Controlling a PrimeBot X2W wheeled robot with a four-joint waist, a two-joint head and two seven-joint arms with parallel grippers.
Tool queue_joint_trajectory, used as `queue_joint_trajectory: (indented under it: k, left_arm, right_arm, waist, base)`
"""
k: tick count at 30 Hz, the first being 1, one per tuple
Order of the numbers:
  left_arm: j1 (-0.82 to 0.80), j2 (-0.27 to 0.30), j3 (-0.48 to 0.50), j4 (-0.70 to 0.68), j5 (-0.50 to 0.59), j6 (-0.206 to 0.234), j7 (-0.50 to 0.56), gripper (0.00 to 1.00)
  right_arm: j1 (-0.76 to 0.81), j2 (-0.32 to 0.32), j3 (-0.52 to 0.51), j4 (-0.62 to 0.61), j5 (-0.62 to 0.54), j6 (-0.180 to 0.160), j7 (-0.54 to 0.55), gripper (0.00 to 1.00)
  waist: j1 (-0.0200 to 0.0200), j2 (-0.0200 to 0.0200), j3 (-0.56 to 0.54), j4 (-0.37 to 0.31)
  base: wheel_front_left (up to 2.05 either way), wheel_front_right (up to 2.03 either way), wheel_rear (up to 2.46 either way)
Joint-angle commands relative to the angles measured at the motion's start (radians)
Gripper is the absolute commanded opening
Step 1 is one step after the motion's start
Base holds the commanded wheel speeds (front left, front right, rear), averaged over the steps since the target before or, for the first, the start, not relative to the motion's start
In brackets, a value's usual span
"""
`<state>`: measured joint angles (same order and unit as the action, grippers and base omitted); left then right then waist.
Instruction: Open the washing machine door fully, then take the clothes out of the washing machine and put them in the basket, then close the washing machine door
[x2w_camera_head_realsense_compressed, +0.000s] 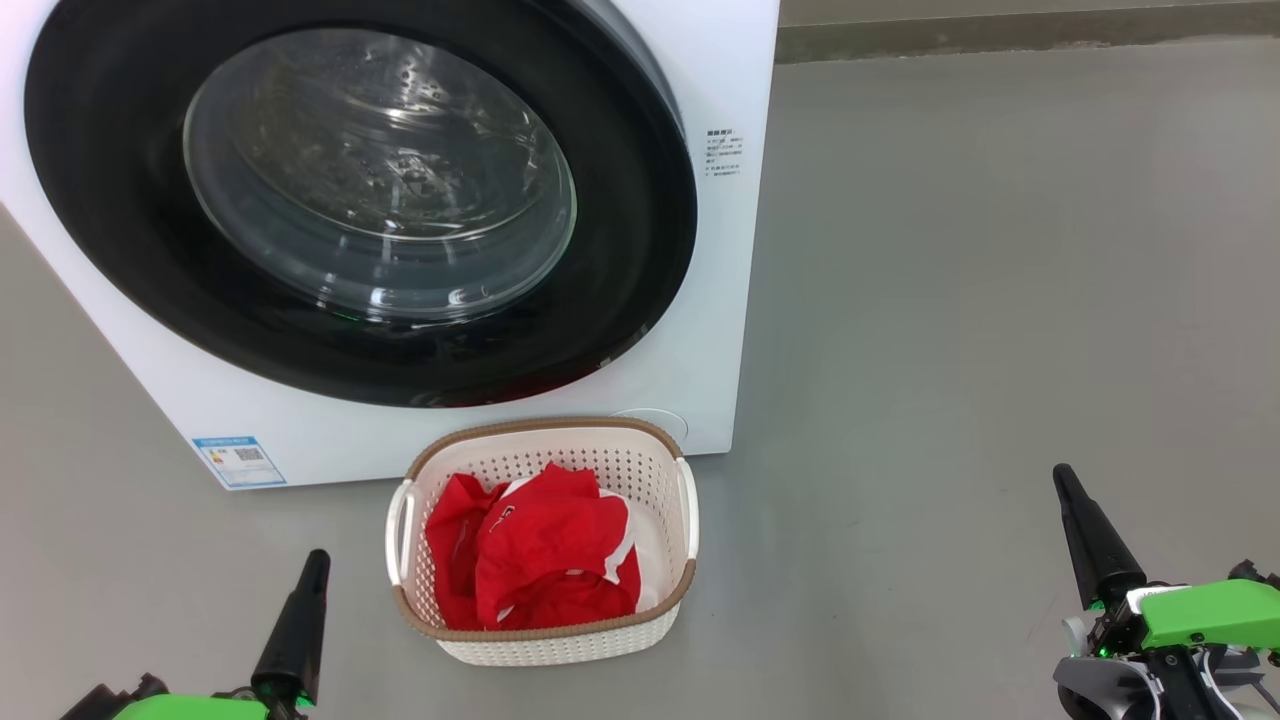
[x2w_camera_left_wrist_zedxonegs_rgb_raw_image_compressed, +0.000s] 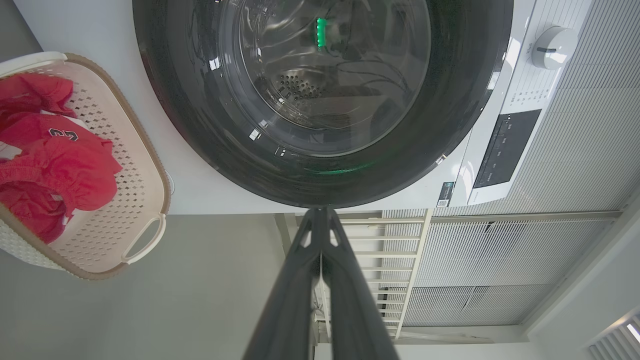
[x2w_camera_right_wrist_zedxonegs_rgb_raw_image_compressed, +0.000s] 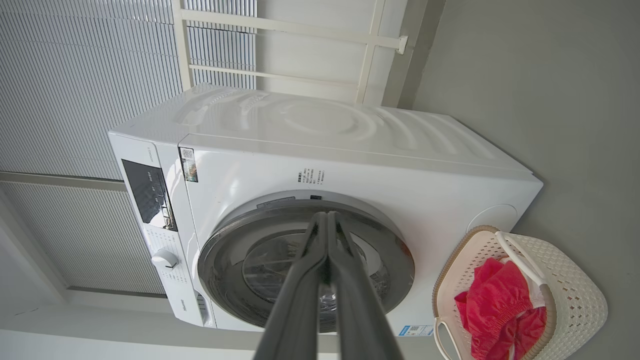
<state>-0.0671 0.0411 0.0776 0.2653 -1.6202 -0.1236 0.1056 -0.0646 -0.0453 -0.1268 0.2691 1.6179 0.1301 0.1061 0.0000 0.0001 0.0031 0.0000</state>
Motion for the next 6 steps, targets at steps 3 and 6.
queue_joint_trajectory:
  k: [3,6]
  left_arm:
    - [-0.041,0.010,0.036,-0.020,0.011,-0.007,0.007,0.00]
    - [-0.041,0.010,0.036,-0.020,0.011,-0.007,0.007,0.00]
  right_arm:
    - [-0.043,-0.007,0.015,-0.024,-0.008,0.001,0.006,0.00]
    - [-0.043,-0.007,0.014,-0.024,-0.008,0.001,0.006,0.00]
  waist:
    - [0.0000,-0.0001,0.000,0.000]
    - [0.0000,-0.0001,0.000,0.000]
  base:
    - [0.00,0.00,0.00]
    - [0.00,0.00,0.00]
